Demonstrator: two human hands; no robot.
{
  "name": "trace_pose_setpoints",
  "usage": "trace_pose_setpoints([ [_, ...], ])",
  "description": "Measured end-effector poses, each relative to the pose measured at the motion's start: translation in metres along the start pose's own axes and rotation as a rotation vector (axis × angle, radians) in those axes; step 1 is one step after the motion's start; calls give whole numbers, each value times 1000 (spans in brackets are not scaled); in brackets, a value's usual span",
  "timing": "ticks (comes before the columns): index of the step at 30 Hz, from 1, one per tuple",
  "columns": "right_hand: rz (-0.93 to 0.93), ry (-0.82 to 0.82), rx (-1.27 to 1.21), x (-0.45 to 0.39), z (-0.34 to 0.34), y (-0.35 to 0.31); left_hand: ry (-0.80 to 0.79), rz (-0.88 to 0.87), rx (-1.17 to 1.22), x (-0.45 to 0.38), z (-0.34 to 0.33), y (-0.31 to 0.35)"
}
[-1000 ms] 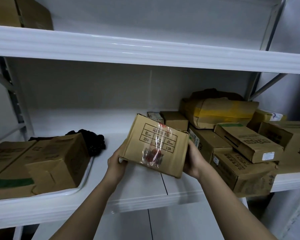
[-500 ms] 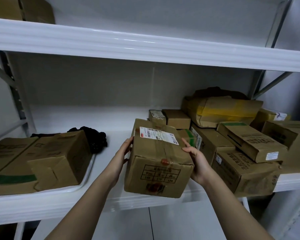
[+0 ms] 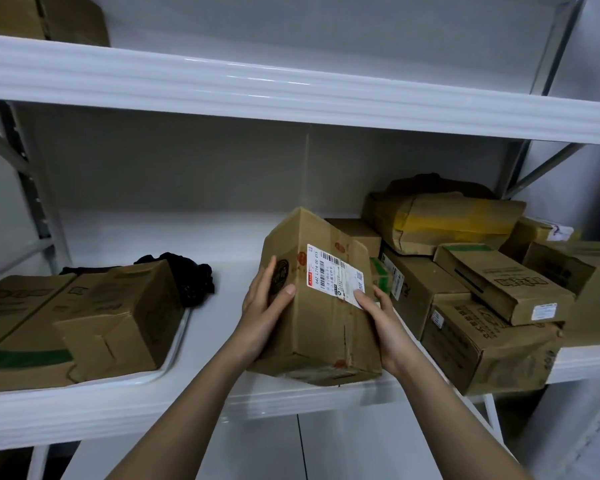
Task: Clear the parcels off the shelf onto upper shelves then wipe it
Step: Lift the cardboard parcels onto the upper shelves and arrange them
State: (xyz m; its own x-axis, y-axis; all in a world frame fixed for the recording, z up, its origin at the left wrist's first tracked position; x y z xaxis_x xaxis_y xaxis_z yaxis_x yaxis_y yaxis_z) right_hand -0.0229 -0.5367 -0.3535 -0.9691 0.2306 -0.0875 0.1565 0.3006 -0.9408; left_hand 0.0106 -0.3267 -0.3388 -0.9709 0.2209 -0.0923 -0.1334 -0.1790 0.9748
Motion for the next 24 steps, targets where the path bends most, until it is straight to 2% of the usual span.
trace_pose_setpoints([
  [5,69,-7,12,1,-6,-1,7,88,-4,-6,4,3],
  [9,115,-79,53,1,-9,-5,-26,91,-138,-5,7,9],
  [12,146,-44,4,2,-5,-6,-59,114,-208,-6,13,14],
  [19,170,12,-244,6,-7,-16,18,87,-347,-6,19,22],
  [24,94,-52,-271,9,-3,-16,133,-12,-426,2,30,35],
])
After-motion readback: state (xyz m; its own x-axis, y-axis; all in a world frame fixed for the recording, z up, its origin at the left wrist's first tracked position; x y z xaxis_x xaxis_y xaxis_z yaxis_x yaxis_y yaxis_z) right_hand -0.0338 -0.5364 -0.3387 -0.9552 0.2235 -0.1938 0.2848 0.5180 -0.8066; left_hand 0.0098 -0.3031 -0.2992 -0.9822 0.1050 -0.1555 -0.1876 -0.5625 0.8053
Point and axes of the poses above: each hand's wrist, its own x-axis away from the middle knuckle, its own z-axis out of the back of the hand, y = z × x, the point moved 3 cm from there along -x, towards the middle knuckle, and after that the axes turned 12 degrees about z, right-handed, at the moved point
